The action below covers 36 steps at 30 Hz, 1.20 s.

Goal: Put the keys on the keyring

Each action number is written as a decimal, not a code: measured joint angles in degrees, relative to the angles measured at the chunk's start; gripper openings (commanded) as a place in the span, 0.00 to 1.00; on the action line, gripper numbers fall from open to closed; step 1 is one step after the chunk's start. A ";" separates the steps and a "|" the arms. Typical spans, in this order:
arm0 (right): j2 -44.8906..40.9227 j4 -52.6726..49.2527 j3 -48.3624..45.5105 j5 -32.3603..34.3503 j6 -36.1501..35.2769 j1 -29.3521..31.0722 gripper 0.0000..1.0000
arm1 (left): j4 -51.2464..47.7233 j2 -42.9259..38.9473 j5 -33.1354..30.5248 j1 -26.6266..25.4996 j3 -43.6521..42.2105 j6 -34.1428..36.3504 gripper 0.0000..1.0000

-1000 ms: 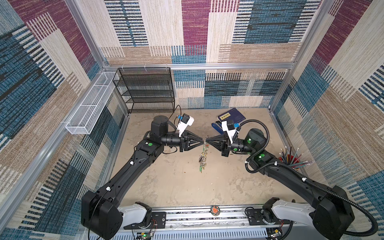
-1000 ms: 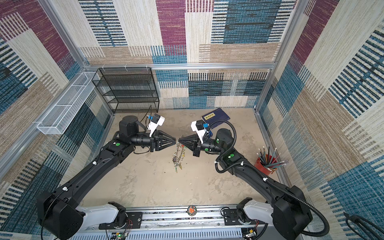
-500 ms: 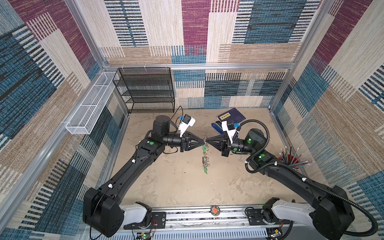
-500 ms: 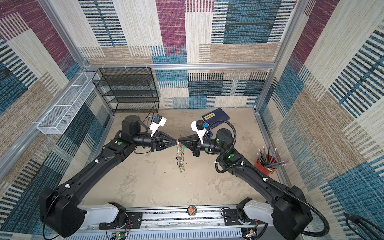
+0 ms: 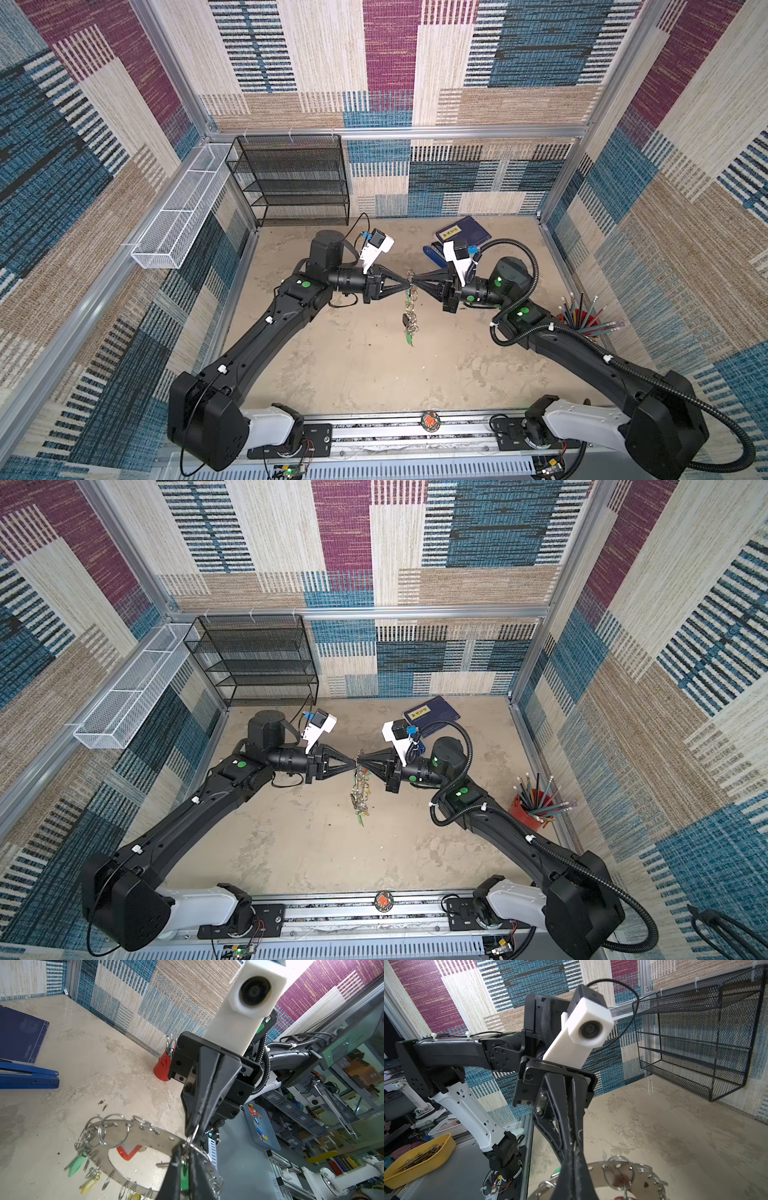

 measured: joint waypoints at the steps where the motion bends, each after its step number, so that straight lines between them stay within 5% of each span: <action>1: 0.00 0.02 0.00 0.07 0.11 -0.02 0.00 | -0.04 0.02 0.00 -0.02 0.07 0.02 0.01; 14: 0.24 0.96 0.00 0.35 0.61 -0.02 0.03 | -5.70 -0.22 -2.95 -0.11 2.86 2.56 0.00; 25: 0.22 -1.20 2.12 -0.11 -1.09 -0.26 0.40 | -16.24 0.59 -7.08 -0.07 8.22 11.06 0.00; 36: -1.57 -12.57 6.75 -1.05 -4.13 -4.85 0.51 | -37.83 7.58 -11.61 -1.20 22.91 27.65 0.00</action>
